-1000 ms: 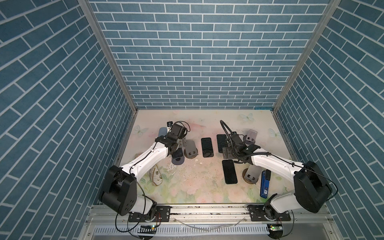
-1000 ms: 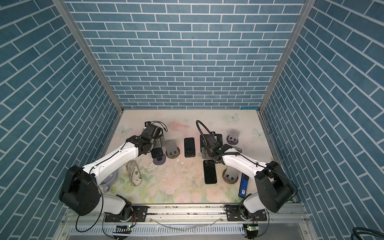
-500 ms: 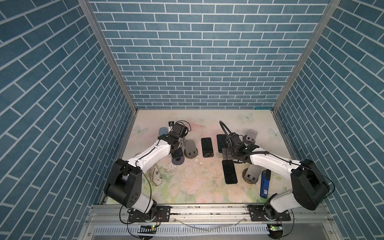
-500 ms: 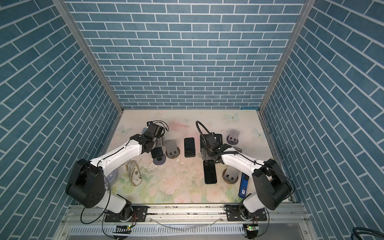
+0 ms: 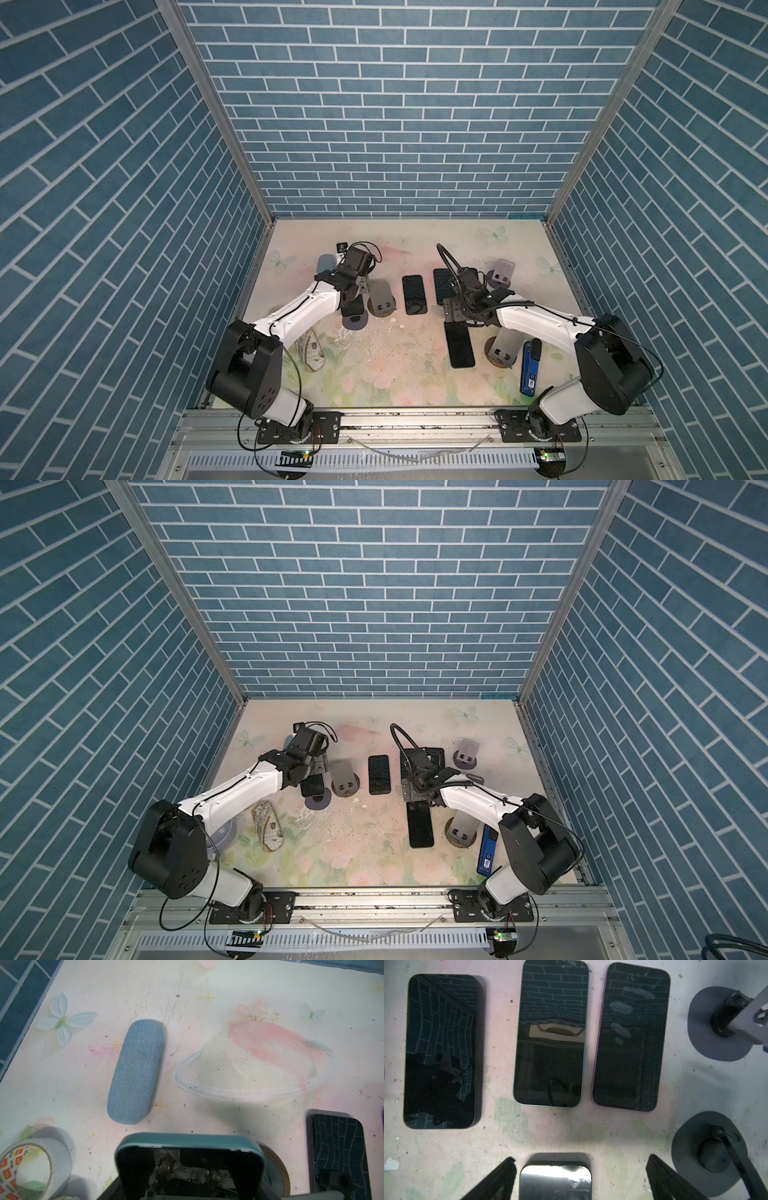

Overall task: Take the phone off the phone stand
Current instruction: 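Grip the teal-edged phone on its stand with the left gripper and lift it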

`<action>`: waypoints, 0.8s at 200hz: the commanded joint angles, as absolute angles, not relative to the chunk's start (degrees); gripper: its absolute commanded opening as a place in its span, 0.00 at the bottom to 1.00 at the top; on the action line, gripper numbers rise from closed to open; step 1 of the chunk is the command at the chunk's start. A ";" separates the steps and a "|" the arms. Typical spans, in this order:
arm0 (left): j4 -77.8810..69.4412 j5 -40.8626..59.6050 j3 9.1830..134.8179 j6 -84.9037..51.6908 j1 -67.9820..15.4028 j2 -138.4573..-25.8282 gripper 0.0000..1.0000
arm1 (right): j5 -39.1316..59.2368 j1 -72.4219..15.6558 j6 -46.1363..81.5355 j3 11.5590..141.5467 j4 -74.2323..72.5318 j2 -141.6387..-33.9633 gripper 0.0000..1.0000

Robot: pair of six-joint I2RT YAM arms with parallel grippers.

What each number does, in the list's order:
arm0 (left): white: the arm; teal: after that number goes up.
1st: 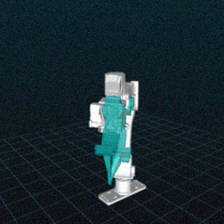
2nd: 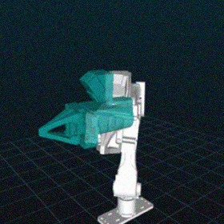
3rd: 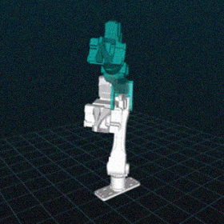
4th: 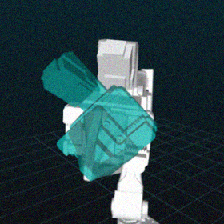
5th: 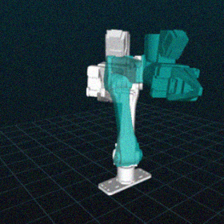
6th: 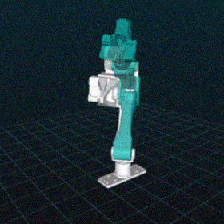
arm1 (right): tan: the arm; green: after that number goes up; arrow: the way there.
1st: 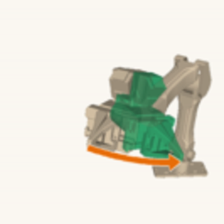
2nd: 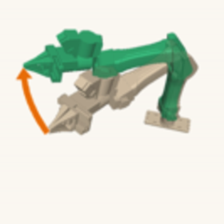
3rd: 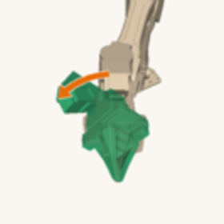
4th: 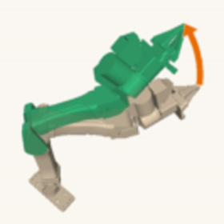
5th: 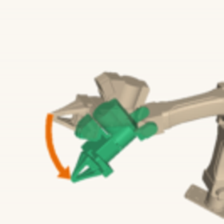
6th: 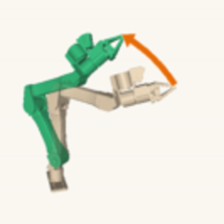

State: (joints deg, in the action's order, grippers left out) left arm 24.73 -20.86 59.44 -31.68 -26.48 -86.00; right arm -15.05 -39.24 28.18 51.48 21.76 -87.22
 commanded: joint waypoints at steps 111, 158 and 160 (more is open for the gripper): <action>30.83 -19.46 60.18 -30.74 -28.23 -73.26 0.52 | -14.08 -39.07 28.04 53.78 21.93 -89.37 0.99; 32.66 -17.38 61.55 -31.79 -33.08 -74.88 0.52 | -13.07 -38.98 27.34 55.15 21.14 -91.05 0.99; 32.69 -17.33 61.64 -31.85 -33.32 -75.01 0.52 | -13.05 -38.97 27.27 55.18 21.17 -91.05 0.98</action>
